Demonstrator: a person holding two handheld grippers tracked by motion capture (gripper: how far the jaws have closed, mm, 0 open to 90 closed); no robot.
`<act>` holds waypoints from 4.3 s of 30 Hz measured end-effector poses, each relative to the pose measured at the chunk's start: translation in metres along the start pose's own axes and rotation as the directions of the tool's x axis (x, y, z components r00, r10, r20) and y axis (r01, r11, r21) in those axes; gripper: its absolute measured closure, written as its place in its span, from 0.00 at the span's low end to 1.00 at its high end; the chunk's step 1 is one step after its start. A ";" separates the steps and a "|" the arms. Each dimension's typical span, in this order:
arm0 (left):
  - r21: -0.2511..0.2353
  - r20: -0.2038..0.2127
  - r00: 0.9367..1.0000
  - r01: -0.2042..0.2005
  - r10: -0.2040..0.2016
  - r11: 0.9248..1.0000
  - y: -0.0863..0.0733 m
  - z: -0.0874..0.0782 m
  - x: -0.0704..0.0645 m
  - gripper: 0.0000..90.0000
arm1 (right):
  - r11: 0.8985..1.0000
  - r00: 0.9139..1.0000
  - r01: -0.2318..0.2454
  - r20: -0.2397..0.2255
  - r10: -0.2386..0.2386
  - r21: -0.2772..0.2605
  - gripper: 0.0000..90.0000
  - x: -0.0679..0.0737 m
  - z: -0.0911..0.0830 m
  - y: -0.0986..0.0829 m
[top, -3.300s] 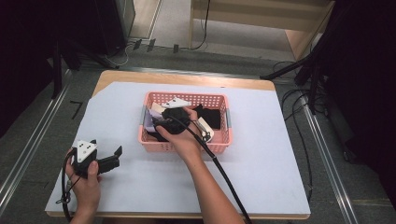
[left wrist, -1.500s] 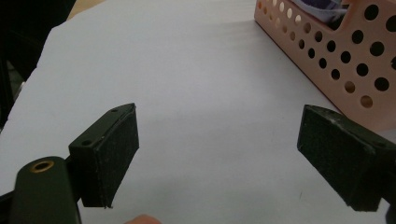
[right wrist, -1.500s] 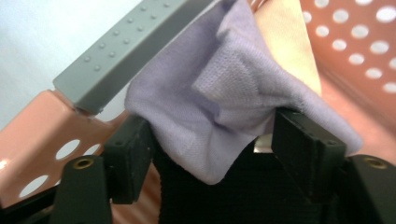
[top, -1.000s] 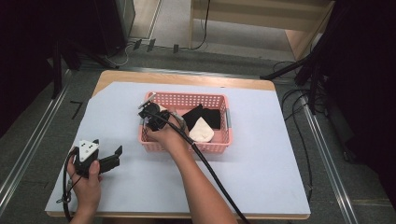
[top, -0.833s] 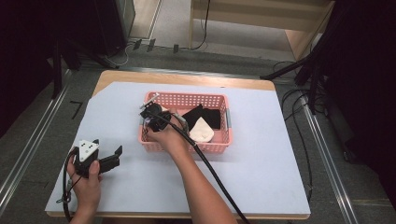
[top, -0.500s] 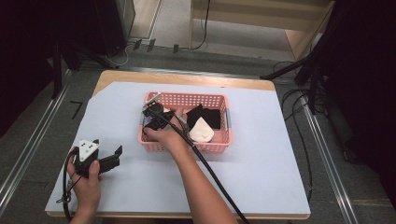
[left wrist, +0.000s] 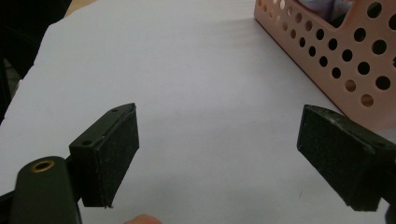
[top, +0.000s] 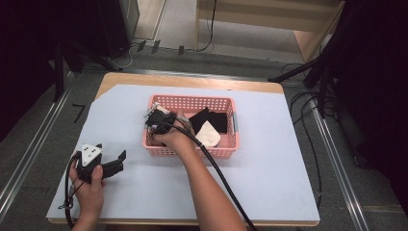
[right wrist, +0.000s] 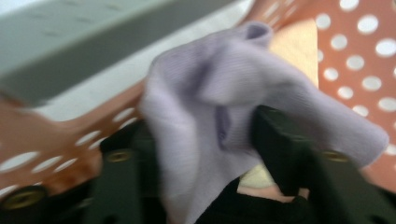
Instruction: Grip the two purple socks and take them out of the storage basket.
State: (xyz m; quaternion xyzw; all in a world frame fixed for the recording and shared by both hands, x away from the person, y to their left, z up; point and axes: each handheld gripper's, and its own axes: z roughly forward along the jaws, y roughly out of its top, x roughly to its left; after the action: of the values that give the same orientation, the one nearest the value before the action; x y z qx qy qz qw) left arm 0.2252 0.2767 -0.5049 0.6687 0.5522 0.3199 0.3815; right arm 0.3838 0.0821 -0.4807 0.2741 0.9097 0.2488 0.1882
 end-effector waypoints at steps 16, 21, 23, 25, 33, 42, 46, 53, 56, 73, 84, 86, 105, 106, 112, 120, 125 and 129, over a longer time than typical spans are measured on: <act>-0.003 -0.003 1.000 0.002 -0.002 1.000 0.000 0.000 -0.001 0.15 | 0.936 0.994 -0.031 0.089 0.066 -0.350 0.94 -0.019 -0.041 -0.012; -0.002 -0.002 1.000 0.000 0.000 1.000 0.000 0.000 -0.001 0.15 | 0.877 0.988 -0.083 0.075 0.134 -0.473 0.94 -0.030 -0.059 -0.023; -0.003 -0.003 1.000 -0.001 0.001 1.000 0.000 0.000 -0.001 0.15 | 0.856 0.985 -0.094 0.074 0.153 -0.508 0.94 -0.033 -0.067 -0.027; -0.003 -0.003 1.000 -0.003 0.003 1.000 0.000 0.000 -0.001 0.15 | 0.808 0.982 -0.100 0.073 0.174 -0.581 0.94 -0.036 -0.079 -0.033; -0.005 -0.003 1.000 -0.006 0.006 1.000 0.000 0.000 -0.001 0.15 | 0.736 0.977 -0.020 0.143 0.158 -0.676 0.94 -0.042 -0.106 -0.038; -0.006 -0.002 1.000 -0.004 0.004 1.000 0.000 0.000 -0.001 0.15 | 0.694 0.949 0.045 0.247 0.194 -0.718 0.93 -0.056 -0.123 -0.049; -0.007 -0.003 1.000 -0.003 0.003 1.000 0.000 0.000 -0.001 0.15 | 0.683 0.937 0.036 0.262 0.230 -0.729 0.93 -0.066 -0.128 -0.059; -0.010 -0.002 1.000 -0.004 0.004 1.000 0.000 -0.001 -0.001 0.15 | 0.658 0.905 0.016 0.291 0.310 -0.753 0.93 -0.089 -0.144 -0.082; -0.013 -0.004 1.000 -0.003 0.003 1.000 0.000 -0.001 -0.001 0.15 | 0.647 0.883 0.028 0.322 0.341 -0.762 0.93 -0.100 -0.154 -0.094; -0.016 -0.014 1.000 0.000 0.000 1.000 -0.001 -0.002 -0.001 0.15 | 0.681 0.791 -0.102 0.356 0.497 -0.725 0.92 -0.146 -0.164 -0.190; -0.014 -0.008 1.000 0.003 -0.003 1.000 -0.001 -0.003 0.000 0.15 | 0.730 0.725 -0.402 0.295 0.623 -0.552 0.54 -0.149 -0.141 -0.234; -0.020 -0.008 1.000 0.005 -0.005 1.000 -0.001 -0.002 0.000 0.15 | 0.724 0.705 -0.451 0.289 0.647 -0.521 0.52 -0.146 -0.146 -0.237; -0.018 -0.006 1.000 0.005 -0.005 1.000 -0.001 -0.002 0.000 0.15 | 0.805 0.849 -0.420 0.131 0.511 -0.420 0.59 -0.094 -0.136 -0.175; -0.018 -0.006 1.000 0.005 -0.005 1.000 -0.001 -0.002 0.000 0.15 | 0.837 0.866 -0.400 0.144 0.478 -0.372 0.57 -0.089 -0.127 -0.166; -0.017 -0.007 1.000 0.006 -0.007 1.000 -0.001 -0.002 0.000 0.15 | 0.858 0.882 -0.424 0.086 0.464 -0.290 0.63 -0.082 -0.112 -0.151; -0.015 -0.009 1.000 0.006 -0.006 1.000 -0.001 -0.002 0.000 0.15 | 0.890 0.882 -0.454 0.122 0.455 -0.038 0.64 -0.084 -0.091 -0.132; -0.019 -0.008 1.000 0.008 -0.008 1.000 -0.001 -0.002 0.000 0.15 | 0.881 0.893 -0.448 0.113 0.435 0.151 0.64 -0.085 -0.074 -0.122; -0.020 -0.007 1.000 0.010 -0.010 1.000 -0.001 -0.002 0.000 0.15 | 0.866 0.891 -0.455 0.105 0.442 0.206 0.67 -0.083 -0.065 -0.119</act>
State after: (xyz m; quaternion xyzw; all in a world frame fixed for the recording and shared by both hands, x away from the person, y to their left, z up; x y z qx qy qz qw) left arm 0.2232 0.2773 -0.5046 0.6609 0.5539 0.3259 0.3877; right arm 0.3691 -0.0760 -0.4769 0.5041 0.8379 0.1734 0.1175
